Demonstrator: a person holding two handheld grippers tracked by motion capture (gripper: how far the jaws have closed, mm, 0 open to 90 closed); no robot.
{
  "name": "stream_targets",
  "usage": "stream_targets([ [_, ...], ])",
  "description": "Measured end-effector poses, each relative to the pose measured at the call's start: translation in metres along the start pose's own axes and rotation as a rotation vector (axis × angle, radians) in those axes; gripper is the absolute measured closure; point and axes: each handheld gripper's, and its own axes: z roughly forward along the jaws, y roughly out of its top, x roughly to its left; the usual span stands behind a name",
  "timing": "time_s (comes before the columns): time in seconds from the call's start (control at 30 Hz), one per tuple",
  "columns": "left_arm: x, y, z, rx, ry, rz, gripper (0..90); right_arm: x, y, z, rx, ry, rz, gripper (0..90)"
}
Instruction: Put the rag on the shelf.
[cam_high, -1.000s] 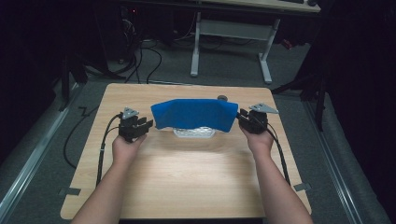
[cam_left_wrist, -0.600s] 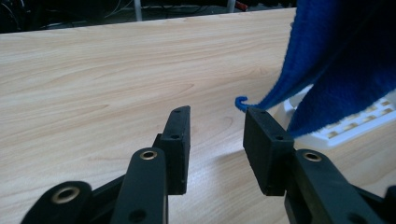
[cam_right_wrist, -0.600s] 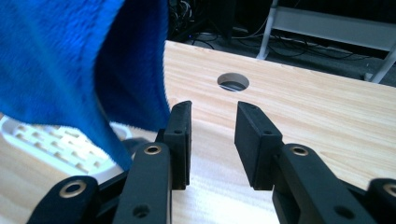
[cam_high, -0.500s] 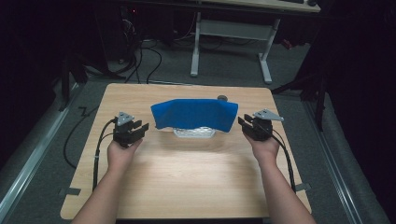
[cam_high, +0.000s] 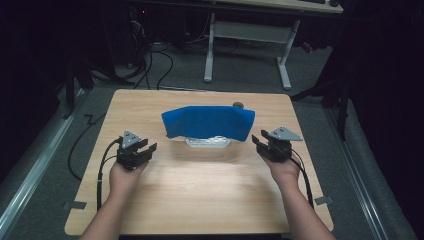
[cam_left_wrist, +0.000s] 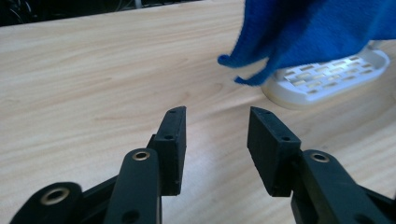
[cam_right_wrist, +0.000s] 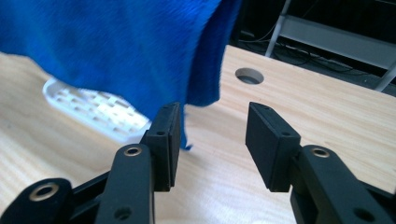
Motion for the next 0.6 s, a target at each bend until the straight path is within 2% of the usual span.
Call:
stream_targets([
  [0.1,-0.006,-0.007,-0.006,-0.001,-0.021,0.004,55.2,0.008,-0.005,-0.009,-0.015,0.004,-0.023,54.2],
  [0.27,-0.017,-0.017,-0.011,0.009,-0.044,0.017,53.6,0.018,-0.014,-0.018,0.000,0.010,-0.042,52.0],
  [0.33,-0.023,-0.022,-0.012,0.021,-0.048,0.031,52.9,0.023,-0.019,-0.023,-0.012,0.009,-0.043,51.9],
  [0.4,-0.030,-0.027,-0.013,0.030,-0.068,0.029,52.6,0.026,-0.023,-0.027,-0.007,0.016,-0.044,51.1],
  [0.6,-0.059,-0.042,-0.015,0.059,-0.102,0.064,50.1,0.042,-0.040,-0.039,-0.008,0.018,-0.064,49.0],
])
